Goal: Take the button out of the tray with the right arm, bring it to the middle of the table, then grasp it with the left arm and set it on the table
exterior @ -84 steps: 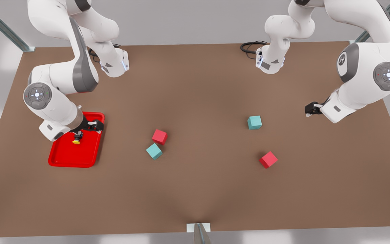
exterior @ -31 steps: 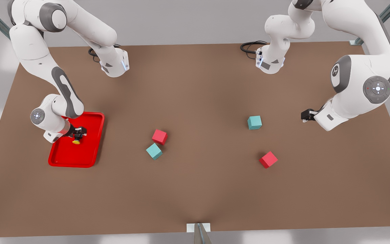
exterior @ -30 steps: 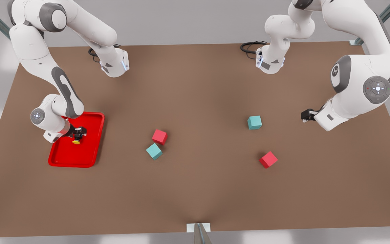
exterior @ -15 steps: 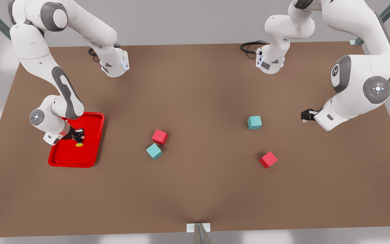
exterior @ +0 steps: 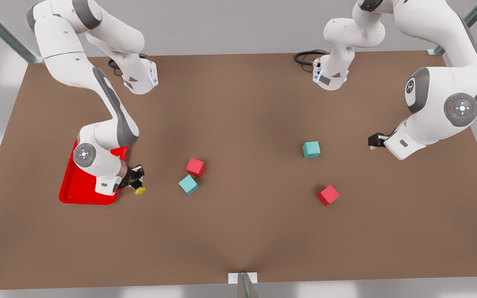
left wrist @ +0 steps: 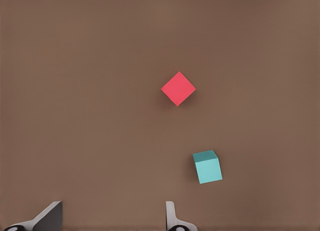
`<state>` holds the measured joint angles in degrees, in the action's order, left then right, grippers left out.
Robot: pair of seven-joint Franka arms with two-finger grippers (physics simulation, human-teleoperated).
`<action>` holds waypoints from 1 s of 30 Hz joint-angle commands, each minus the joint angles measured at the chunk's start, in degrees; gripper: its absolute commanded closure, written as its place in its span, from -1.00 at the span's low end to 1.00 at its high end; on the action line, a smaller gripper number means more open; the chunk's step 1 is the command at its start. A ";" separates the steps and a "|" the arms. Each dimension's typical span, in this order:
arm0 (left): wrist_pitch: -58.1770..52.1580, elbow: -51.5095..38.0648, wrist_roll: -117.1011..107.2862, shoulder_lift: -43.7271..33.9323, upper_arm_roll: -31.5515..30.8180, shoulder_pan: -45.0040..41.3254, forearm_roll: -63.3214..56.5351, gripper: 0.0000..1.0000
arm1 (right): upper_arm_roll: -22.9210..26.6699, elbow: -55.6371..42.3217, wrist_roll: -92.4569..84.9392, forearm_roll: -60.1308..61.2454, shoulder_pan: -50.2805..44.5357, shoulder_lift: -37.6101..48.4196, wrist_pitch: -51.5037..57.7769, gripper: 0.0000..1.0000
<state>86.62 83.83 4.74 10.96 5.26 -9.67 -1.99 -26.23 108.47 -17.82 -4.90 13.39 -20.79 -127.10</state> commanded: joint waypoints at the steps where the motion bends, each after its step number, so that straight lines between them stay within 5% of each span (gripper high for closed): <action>1: -0.14 0.10 0.00 -0.06 0.01 0.00 -0.03 -1.00 | -0.05 -3.26 32.67 -0.90 -4.59 -0.39 6.94 0.23; 8: -0.05 0.19 0.00 0.03 0.01 -0.08 -0.12 -1.00 | -0.05 -18.03 65.80 -0.38 -22.35 -7.94 14.42 0.23; 14: -0.14 0.19 0.00 0.03 0.01 -0.08 -0.12 -1.00 | 1.18 -45.79 97.36 -0.03 -41.77 -25.26 20.83 0.22; 18: -0.05 0.19 0.00 0.03 0.01 -0.08 -0.12 -1.00 | 12.69 -58.28 104.39 5.34 -52.58 -34.93 23.74 0.22; 30: 0.39 0.19 0.00 1.35 0.01 -0.08 -0.12 -1.00 | 15.42 -61.71 104.40 5.42 -59.18 -42.14 16.44 0.20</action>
<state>86.83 84.05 4.75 12.25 5.26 -9.76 -2.08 -11.16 46.78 59.33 0.76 -45.26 -62.87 -108.20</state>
